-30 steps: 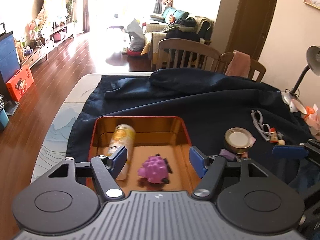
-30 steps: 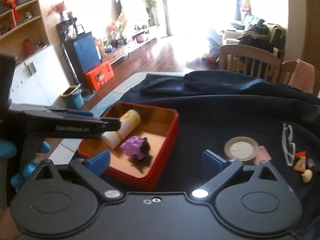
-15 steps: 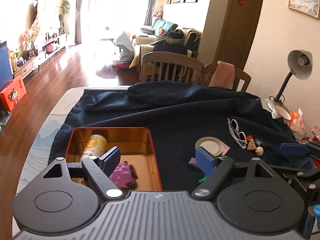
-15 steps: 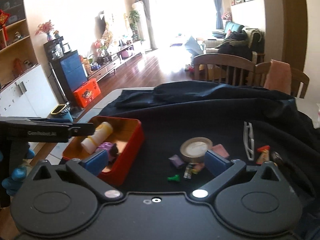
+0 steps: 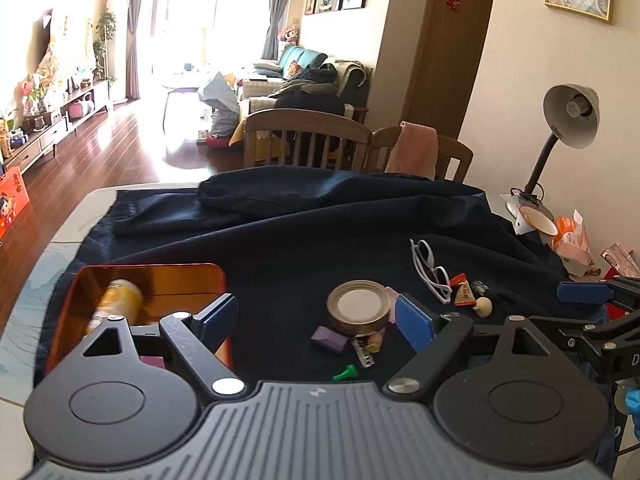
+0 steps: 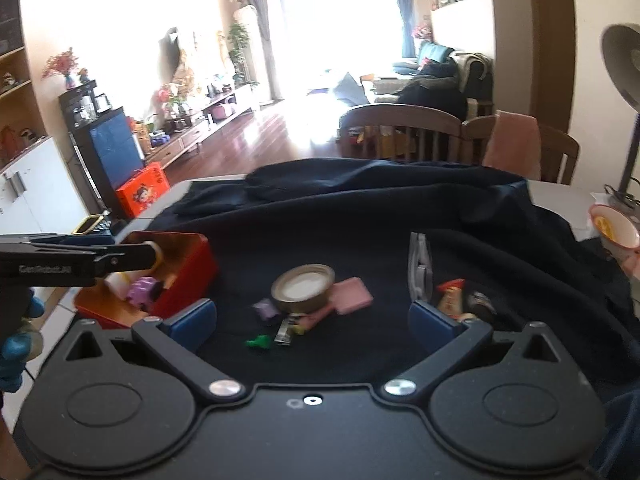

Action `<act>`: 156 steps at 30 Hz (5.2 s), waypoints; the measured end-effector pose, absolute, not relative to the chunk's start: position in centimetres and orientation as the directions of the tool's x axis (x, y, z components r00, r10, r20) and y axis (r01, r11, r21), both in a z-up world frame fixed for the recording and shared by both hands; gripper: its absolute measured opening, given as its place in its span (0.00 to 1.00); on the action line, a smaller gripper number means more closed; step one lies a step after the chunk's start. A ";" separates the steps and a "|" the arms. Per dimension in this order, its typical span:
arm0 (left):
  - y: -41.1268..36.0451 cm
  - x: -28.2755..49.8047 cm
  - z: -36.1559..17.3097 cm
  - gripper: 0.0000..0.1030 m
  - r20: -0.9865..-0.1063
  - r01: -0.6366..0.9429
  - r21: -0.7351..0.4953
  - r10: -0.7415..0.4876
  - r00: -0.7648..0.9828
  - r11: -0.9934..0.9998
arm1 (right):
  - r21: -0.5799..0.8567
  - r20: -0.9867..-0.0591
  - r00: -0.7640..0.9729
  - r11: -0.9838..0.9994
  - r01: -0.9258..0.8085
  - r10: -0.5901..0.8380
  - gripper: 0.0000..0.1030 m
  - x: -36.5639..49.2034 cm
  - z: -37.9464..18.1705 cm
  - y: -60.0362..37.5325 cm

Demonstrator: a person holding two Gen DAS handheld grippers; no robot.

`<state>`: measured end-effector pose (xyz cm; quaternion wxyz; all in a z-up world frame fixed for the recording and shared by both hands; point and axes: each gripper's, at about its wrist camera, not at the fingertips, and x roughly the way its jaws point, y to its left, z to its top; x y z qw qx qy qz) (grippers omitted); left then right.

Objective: Organize rigid objects
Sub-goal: 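Move both grippers back over the scattered items, then grasp the tape roll with the left gripper while the right grasps the black-capped egg toy, then carry the tape roll and egg toy into the tin box and release both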

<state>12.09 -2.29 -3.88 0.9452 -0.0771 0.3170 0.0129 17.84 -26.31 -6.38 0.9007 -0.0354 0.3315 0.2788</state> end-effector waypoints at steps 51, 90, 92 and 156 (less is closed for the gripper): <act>-6.8 28.8 -16.4 0.83 -0.824 -0.093 -0.183 -0.101 0.558 0.979 | 0.299 -0.766 0.498 0.911 -0.284 0.407 0.58 36.2 -18.2 -35.3; -6.4 24.9 -12.2 0.75 -0.785 -0.094 -0.131 -0.045 0.618 0.987 | 0.165 -0.710 0.592 0.907 -0.387 0.381 0.36 29.4 -11.8 -32.9; -6.2 24.2 -11.6 0.75 -0.781 -0.103 -0.128 -0.037 0.623 0.986 | 0.168 -0.701 0.593 0.900 -0.403 0.396 0.36 28.6 -11.1 -32.3; 14.0 19.5 -10.4 0.75 -0.788 -0.091 -0.058 0.011 0.616 0.994 | -0.093 -0.730 0.476 0.618 -0.780 0.490 0.36 16.0 -11.4 0.3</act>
